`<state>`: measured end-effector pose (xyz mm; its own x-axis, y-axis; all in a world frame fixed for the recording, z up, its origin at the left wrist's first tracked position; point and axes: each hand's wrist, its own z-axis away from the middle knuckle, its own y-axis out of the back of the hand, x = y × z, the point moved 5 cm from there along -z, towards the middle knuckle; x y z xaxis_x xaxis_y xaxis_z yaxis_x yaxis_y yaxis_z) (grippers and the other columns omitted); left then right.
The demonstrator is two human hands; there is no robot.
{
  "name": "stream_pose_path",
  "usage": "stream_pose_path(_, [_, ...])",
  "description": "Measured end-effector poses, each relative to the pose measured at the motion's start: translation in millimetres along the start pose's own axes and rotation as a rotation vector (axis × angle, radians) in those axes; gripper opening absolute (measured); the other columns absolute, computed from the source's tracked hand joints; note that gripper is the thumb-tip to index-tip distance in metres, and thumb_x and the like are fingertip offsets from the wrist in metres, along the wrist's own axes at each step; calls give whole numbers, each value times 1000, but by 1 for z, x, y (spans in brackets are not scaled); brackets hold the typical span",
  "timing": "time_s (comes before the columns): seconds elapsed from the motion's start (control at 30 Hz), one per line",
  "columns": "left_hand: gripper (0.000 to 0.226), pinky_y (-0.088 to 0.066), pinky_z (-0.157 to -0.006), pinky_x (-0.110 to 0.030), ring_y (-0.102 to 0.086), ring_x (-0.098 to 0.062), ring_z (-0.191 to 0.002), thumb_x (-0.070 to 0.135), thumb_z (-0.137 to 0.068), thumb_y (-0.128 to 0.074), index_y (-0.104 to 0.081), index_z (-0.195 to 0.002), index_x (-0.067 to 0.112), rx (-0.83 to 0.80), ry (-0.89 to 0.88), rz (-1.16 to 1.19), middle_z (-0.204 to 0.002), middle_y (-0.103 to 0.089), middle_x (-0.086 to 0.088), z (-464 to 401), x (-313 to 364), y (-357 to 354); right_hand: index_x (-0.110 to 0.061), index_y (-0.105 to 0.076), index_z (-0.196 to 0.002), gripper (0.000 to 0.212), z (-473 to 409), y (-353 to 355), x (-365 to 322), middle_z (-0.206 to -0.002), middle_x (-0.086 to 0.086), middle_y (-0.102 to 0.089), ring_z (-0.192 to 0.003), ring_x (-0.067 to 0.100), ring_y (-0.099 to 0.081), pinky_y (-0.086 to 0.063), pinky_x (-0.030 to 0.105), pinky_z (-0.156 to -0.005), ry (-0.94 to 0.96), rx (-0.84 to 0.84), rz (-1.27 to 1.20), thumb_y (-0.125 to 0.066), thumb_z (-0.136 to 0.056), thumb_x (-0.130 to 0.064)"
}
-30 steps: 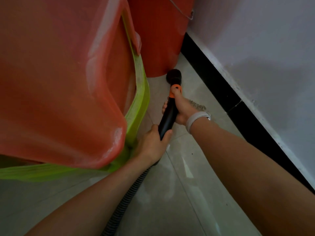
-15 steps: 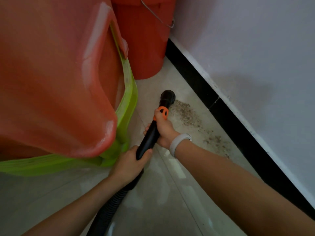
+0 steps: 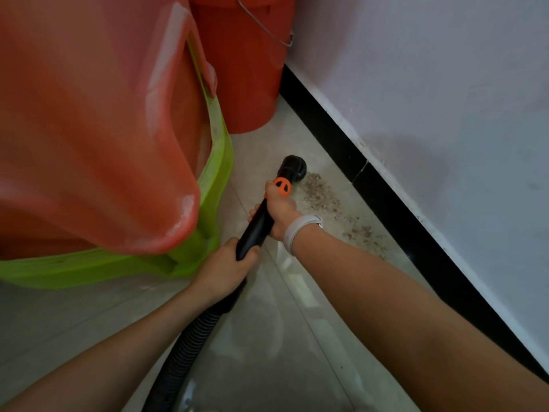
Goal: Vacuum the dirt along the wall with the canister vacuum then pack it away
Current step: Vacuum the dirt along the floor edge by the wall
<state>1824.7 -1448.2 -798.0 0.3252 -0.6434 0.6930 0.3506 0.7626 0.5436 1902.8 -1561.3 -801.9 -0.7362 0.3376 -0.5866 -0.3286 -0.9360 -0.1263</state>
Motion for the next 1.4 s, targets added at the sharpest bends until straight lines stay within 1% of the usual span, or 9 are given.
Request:
stream_pose_path(0.33, [29, -50, -62, -33, -63, -21, -64, 40, -92, -52, -51, -78, 15, -116, -85, 23, -73, -65, -6, -4, 7, -6, -7, -46, -101, 33, 0, 15, 4, -66, 10, -50, -53, 22, -53, -50, 33, -52, -31, 29, -44, -52, -94, -39])
stream_pose_path(0.5, [29, -52, -62, -38, -63, -23, -63, 38, -92, -54, -50, -79, 13, -153, -113, 16, -70, -64, -7, 1, 10, -6, -9, -45, -94, 29, 2, 24, 12, -69, 10, -49, -56, 22, -53, -50, 33, -52, -19, 16, -130, -51, -94, -38])
stream_pose_path(0.63, [31, -53, -63, -40, -63, -24, -61, 39, -91, -55, -51, -77, 12, -172, -118, -7, -68, -64, -8, 3, 10, -6, -12, -45, -84, 30, 5, 33, 21, -71, 9, -51, -57, 21, -55, -51, 34, -53, -15, 45, -192, -51, -94, -39])
stream_pose_path(0.73, [33, -53, -61, -40, -64, -23, -59, 42, -90, -55, -51, -77, 12, -183, -121, -17, -67, -65, -8, 5, 10, -7, -13, -46, -84, 31, 8, 38, 24, -72, 9, -52, -57, 21, -56, -51, 34, -53, -24, 51, -209, -52, -94, -41])
stream_pose_path(0.9, [33, -53, -65, -38, -65, -25, -66, 44, -90, -55, -51, -75, 15, -138, -106, -17, -70, -66, -8, 4, 13, -12, -11, -46, -85, 32, 7, 40, 17, -74, 9, -51, -58, 21, -54, -52, 35, -56, -24, 27, -199, -52, -94, -42])
stream_pose_path(1.03, [30, -53, -67, -36, -66, -25, -68, 44, -91, -53, -52, -74, 19, -121, -114, -8, -70, -65, -4, -6, 24, -10, -10, -46, -89, 34, 2, 39, -2, -71, 8, -50, -57, 19, -54, -51, 33, -53, 2, 19, -161, -52, -93, -43])
stream_pose_path(1.2, [30, -50, -64, -34, -65, -23, -69, 49, -89, -51, -51, -77, 22, -80, -147, -62, -75, -66, -4, -14, 36, -8, -9, -45, -106, 39, -1, 43, -20, -69, 6, -49, -57, 18, -52, -51, 34, -58, -7, -44, -207, -55, -91, -44])
stream_pose_path(1.33, [33, -51, -62, -35, -65, -24, -66, 49, -89, -53, -55, -78, 18, -107, -160, -62, -74, -68, -6, -17, 34, -8, -9, -47, -95, 37, 1, 43, -16, -67, 5, -50, -55, 18, -52, -50, 31, -53, -29, -19, -230, -53, -92, -45])
stream_pose_path(1.4, [35, -50, -57, -32, -65, -21, -59, 47, -89, -55, -57, -77, 14, -134, -155, -43, -68, -68, -5, -17, 29, -7, -10, -47, -90, 35, 4, 45, -9, -67, 6, -50, -55, 18, -53, -50, 33, -53, -27, 15, -243, -52, -93, -44])
